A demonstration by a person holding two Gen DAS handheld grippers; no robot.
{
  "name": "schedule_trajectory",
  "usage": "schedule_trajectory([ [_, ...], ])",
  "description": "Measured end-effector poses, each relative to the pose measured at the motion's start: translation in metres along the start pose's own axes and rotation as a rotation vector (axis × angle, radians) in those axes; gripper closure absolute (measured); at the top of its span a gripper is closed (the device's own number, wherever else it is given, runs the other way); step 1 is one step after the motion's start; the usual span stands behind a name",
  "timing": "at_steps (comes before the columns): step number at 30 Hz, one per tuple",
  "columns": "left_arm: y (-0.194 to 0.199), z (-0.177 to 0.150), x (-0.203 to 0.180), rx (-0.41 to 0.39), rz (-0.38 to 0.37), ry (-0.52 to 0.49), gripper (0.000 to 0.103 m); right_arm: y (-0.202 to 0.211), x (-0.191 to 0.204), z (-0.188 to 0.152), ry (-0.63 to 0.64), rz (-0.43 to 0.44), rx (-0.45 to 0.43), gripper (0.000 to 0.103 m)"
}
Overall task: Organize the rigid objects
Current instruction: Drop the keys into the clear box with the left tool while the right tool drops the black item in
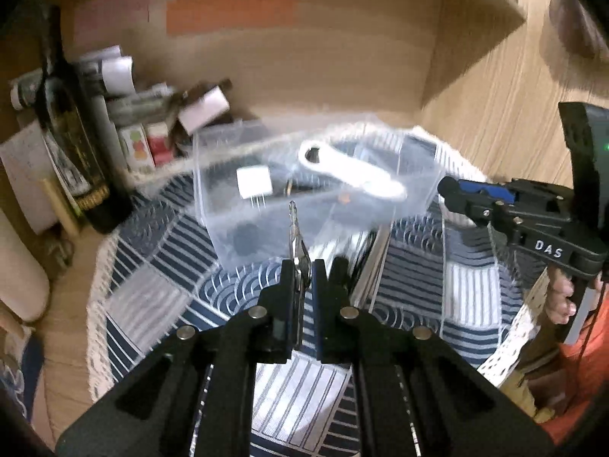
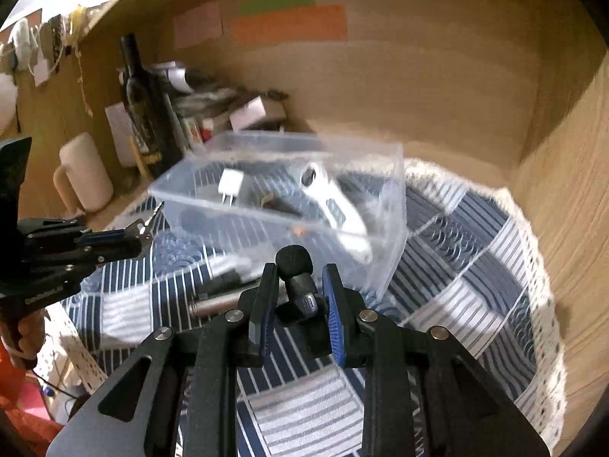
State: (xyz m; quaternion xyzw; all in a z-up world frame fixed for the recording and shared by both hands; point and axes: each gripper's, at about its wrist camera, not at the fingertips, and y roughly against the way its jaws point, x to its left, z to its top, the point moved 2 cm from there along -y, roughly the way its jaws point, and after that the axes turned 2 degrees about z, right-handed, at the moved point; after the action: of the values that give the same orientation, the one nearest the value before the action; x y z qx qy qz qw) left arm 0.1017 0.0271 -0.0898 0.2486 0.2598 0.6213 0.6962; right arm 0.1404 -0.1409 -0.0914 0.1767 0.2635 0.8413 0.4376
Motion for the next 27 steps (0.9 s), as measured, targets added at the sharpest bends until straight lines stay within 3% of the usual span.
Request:
schedule_trajectory([
  [7,0.010,0.038,0.008,-0.080,0.020,0.005,0.096,0.010,-0.004,0.040,0.025,-0.017,-0.097,0.081],
  [14,-0.016,0.065,0.019,-0.053,0.014,0.010,0.096,-0.006,-0.004,0.076,0.052,-0.008,-0.126,0.081],
  [20,-0.055,0.076,0.023,0.026,-0.009,-0.004,0.096,-0.048,0.002,0.086,0.093,-0.010,-0.050,0.081],
  [27,-0.094,0.075,0.023,0.095,-0.022,-0.036,0.096,-0.100,0.002,0.072,0.127,-0.026,0.103,0.081],
])
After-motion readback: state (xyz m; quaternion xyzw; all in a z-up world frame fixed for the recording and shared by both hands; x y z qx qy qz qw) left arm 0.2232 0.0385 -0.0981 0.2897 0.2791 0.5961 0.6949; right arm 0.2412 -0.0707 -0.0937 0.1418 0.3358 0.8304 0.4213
